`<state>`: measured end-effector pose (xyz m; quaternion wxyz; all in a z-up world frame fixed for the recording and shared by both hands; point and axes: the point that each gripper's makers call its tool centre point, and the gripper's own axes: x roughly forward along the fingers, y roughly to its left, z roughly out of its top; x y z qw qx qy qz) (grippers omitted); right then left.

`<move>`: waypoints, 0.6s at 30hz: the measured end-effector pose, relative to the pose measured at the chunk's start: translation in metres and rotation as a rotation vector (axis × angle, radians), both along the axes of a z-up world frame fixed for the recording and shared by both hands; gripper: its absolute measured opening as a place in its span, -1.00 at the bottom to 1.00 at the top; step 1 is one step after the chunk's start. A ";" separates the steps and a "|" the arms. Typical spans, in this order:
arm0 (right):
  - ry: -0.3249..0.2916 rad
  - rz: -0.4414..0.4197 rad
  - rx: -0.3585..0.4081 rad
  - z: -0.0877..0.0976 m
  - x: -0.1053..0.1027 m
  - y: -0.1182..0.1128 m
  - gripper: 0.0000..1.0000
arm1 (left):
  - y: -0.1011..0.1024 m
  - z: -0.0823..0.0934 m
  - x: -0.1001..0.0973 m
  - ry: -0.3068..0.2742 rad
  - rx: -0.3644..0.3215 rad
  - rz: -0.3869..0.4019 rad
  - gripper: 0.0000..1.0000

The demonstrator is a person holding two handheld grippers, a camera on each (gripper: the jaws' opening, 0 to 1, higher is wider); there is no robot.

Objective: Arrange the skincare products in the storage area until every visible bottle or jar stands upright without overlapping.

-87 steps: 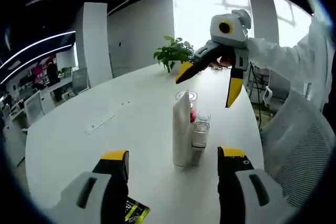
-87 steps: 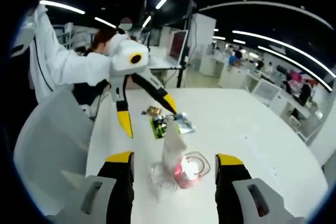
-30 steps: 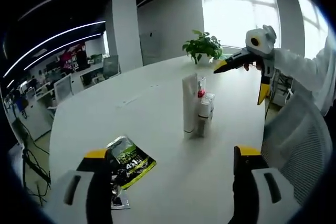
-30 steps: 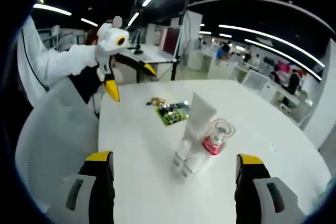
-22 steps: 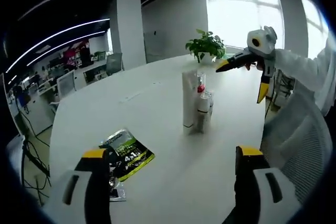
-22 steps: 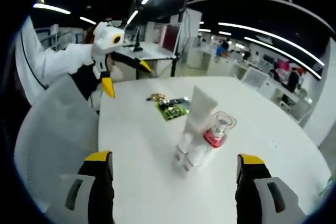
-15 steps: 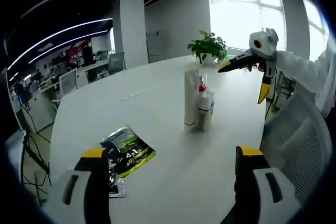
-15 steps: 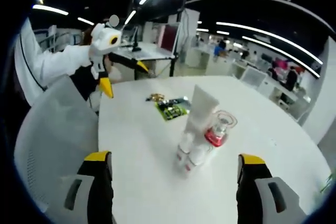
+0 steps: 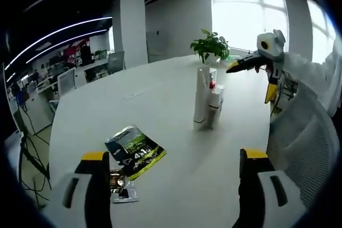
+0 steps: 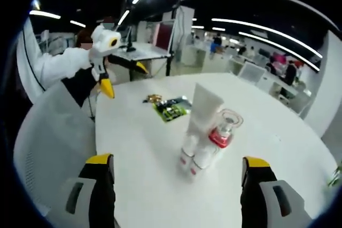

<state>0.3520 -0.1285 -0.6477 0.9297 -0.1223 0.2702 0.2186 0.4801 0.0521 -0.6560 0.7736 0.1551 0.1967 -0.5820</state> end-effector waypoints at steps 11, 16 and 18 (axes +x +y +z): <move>0.011 -0.085 0.027 -0.002 -0.001 0.018 0.95 | 0.018 -0.009 0.021 -0.018 0.036 -0.047 0.98; 0.017 -0.114 0.023 -0.003 -0.001 0.030 0.95 | 0.023 -0.011 0.024 -0.004 0.030 -0.067 0.98; 0.012 -0.116 0.019 -0.002 0.000 0.036 0.95 | 0.023 -0.011 0.023 -0.009 0.026 -0.074 0.98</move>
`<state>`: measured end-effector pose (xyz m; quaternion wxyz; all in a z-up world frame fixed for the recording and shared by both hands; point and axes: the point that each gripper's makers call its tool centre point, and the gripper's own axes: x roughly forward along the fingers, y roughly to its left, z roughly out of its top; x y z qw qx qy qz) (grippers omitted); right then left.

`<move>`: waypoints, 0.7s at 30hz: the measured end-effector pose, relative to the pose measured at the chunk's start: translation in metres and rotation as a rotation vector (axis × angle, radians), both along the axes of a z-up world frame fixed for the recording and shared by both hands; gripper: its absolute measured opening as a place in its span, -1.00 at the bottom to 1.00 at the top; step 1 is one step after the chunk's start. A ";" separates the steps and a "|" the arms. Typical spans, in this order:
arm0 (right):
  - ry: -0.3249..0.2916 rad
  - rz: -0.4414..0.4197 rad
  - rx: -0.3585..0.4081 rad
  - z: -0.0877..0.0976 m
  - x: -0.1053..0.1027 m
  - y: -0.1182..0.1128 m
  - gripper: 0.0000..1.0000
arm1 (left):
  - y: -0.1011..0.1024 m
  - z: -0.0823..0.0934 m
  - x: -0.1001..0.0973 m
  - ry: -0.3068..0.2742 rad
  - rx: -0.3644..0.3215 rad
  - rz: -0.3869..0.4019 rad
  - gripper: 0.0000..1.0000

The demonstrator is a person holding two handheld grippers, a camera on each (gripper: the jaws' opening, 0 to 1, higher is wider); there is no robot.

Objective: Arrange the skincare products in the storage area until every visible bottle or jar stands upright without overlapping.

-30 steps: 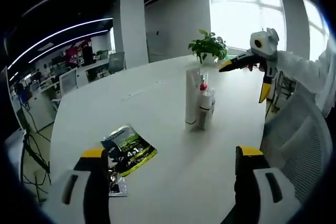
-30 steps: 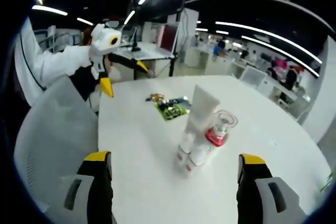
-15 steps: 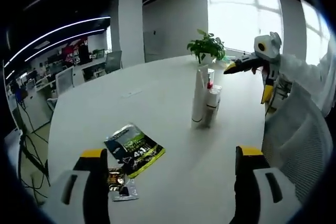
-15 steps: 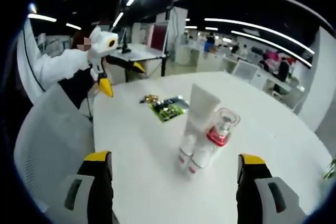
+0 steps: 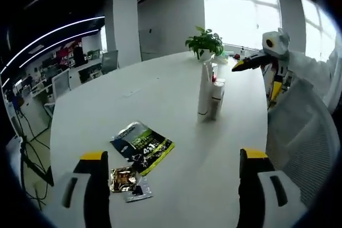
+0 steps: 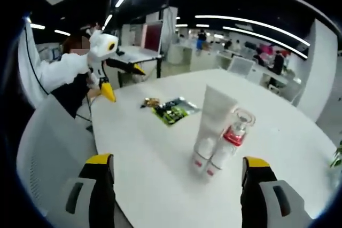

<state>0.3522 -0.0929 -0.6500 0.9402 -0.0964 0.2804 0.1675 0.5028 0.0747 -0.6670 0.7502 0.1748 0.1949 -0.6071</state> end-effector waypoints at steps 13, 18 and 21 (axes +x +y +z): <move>-0.036 0.117 0.035 0.009 0.019 0.067 0.80 | 0.009 0.001 0.007 -0.005 -0.029 -0.016 0.98; -0.004 0.174 0.033 -0.004 0.031 0.087 0.66 | 0.007 -0.001 0.009 0.014 -0.036 -0.008 0.98; 0.014 0.175 0.018 -0.016 0.041 0.089 0.53 | 0.006 -0.003 0.008 0.030 -0.033 -0.004 0.98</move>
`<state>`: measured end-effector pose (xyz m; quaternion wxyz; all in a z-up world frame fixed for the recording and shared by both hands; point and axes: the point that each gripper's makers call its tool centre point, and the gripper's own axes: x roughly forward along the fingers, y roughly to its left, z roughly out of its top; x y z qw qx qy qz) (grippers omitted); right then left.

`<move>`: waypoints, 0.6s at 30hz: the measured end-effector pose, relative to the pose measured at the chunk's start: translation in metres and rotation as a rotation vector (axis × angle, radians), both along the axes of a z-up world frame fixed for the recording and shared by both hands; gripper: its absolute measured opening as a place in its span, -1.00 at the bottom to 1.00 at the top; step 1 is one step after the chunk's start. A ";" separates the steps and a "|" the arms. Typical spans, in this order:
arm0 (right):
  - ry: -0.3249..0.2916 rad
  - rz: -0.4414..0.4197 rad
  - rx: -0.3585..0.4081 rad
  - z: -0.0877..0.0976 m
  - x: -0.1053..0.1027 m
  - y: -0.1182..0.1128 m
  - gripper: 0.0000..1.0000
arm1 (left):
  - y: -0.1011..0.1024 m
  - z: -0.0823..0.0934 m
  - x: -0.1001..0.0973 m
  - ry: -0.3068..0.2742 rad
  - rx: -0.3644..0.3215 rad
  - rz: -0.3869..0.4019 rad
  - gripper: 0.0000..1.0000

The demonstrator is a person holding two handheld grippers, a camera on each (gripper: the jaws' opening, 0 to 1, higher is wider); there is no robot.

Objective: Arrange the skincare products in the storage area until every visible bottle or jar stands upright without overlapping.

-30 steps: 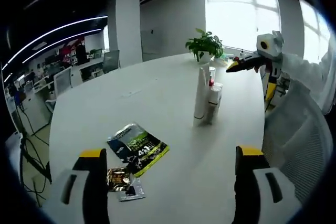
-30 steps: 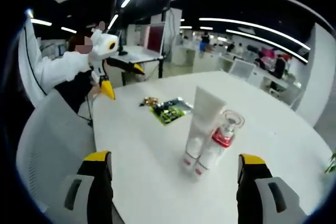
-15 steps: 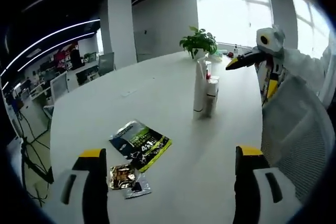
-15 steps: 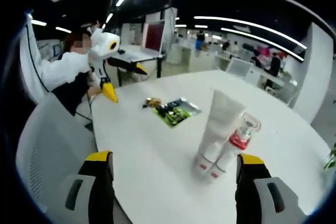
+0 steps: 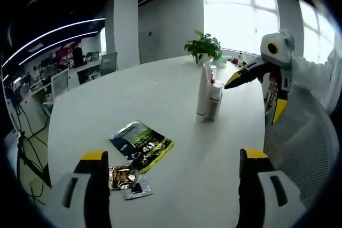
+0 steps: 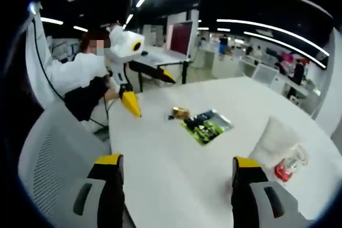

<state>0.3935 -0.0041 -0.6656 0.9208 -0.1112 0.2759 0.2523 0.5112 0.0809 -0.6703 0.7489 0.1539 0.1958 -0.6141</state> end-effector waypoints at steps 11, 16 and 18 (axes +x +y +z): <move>0.031 -0.037 0.051 -0.033 0.048 0.003 0.12 | 0.002 -0.001 -0.015 0.030 -0.011 0.059 0.96; 0.056 -0.053 0.059 -0.051 0.070 0.005 -0.10 | 0.005 -0.001 -0.017 0.041 -0.007 0.083 0.96; 0.083 -0.074 0.084 -0.060 0.078 0.006 -0.13 | 0.006 -0.001 -0.018 0.040 -0.003 0.093 0.96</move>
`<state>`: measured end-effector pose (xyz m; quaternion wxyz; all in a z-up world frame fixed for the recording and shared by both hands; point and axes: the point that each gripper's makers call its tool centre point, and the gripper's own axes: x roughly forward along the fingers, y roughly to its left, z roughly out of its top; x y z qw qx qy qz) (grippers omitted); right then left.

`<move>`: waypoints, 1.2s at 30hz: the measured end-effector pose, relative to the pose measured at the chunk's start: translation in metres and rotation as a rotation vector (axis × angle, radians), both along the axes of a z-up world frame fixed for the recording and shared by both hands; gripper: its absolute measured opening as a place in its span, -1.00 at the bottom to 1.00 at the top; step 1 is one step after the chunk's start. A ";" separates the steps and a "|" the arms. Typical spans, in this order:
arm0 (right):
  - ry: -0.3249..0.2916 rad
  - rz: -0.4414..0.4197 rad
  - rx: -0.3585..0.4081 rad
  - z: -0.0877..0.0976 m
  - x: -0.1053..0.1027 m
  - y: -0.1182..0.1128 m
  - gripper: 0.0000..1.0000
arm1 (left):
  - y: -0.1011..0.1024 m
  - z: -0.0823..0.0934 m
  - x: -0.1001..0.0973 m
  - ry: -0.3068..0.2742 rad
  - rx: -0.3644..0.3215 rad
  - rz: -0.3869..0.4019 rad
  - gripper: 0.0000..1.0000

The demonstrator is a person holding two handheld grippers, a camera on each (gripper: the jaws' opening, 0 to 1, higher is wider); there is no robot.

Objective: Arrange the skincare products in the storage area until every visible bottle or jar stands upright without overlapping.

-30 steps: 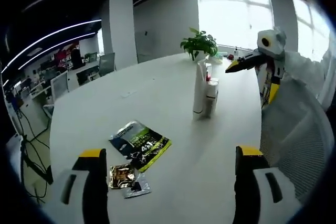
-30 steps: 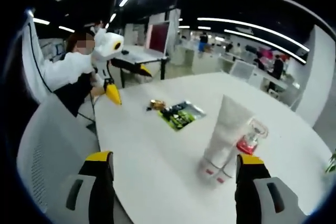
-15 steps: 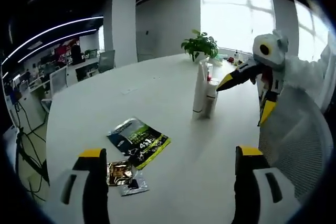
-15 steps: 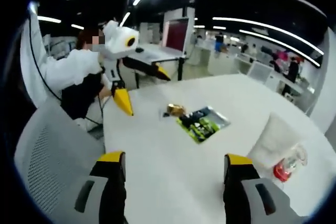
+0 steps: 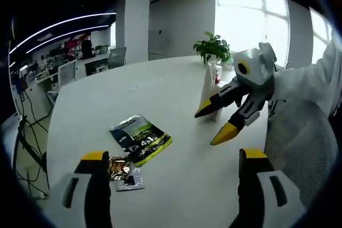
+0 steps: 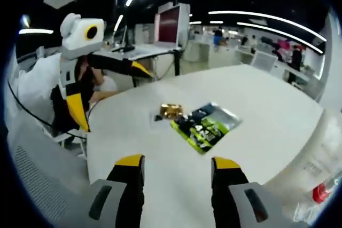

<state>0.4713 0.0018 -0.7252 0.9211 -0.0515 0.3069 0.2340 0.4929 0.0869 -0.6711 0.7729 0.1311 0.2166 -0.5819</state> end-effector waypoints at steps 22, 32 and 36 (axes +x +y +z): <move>0.093 -0.323 0.136 -0.058 0.046 -0.023 -0.80 | -0.002 -0.013 0.017 0.035 0.001 0.022 0.93; 0.116 -0.436 0.249 -0.065 0.053 -0.026 -0.97 | -0.009 -0.024 0.015 0.065 0.007 -0.008 0.91; 0.119 -0.470 0.292 -0.065 0.055 -0.025 -0.98 | -0.012 -0.029 0.019 0.074 0.010 -0.015 0.91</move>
